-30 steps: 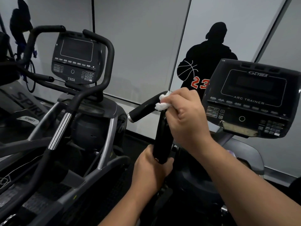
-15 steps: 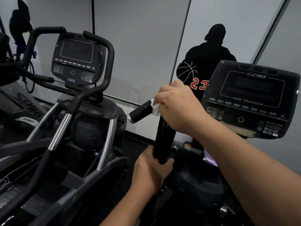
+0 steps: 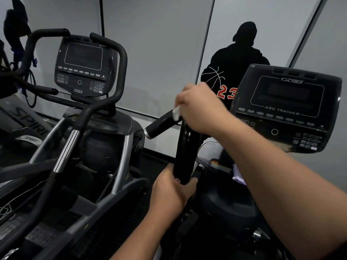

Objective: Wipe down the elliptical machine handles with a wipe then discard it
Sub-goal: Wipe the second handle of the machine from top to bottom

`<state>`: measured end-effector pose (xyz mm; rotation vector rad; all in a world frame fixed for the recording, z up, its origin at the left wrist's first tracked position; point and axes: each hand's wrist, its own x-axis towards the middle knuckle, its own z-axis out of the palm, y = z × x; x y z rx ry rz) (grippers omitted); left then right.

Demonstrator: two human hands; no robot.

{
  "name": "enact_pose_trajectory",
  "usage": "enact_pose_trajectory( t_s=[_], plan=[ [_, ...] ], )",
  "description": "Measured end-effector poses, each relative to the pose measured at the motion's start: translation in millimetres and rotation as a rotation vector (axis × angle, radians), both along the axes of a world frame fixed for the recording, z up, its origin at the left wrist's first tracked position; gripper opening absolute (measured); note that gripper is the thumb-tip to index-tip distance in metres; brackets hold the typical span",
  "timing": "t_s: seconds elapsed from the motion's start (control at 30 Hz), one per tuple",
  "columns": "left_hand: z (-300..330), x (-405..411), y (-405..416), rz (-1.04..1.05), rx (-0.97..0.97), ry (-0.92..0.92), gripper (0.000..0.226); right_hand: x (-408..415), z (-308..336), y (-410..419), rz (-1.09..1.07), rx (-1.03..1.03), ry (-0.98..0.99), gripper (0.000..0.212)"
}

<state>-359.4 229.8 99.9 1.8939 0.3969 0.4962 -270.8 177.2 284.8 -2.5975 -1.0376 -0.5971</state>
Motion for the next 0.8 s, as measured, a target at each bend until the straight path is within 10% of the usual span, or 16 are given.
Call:
enact_pose_trajectory(
  t_s=[0.3,0.47,0.6,0.8],
  plan=[
    [9.7,-10.9,27.7,-0.255,0.054,0.063,0.033,-3.4,4.5,1.4,-0.031,0.024,0.093,0.026],
    [44.9,-14.5,61.9,-0.188,-0.126,-0.192,0.037,12.9,2.2,-4.3,-0.026,0.229,0.185,0.027],
    [106.1,6.4,68.7,-0.037,0.083,-0.437,0.031,11.0,-11.1,-4.0,0.007,0.255,0.096,0.035],
    [147.8,57.2,50.2,-0.237,0.160,-0.415,0.040,-0.3,-14.9,-26.1,0.185,0.607,0.306,0.049]
  ],
)
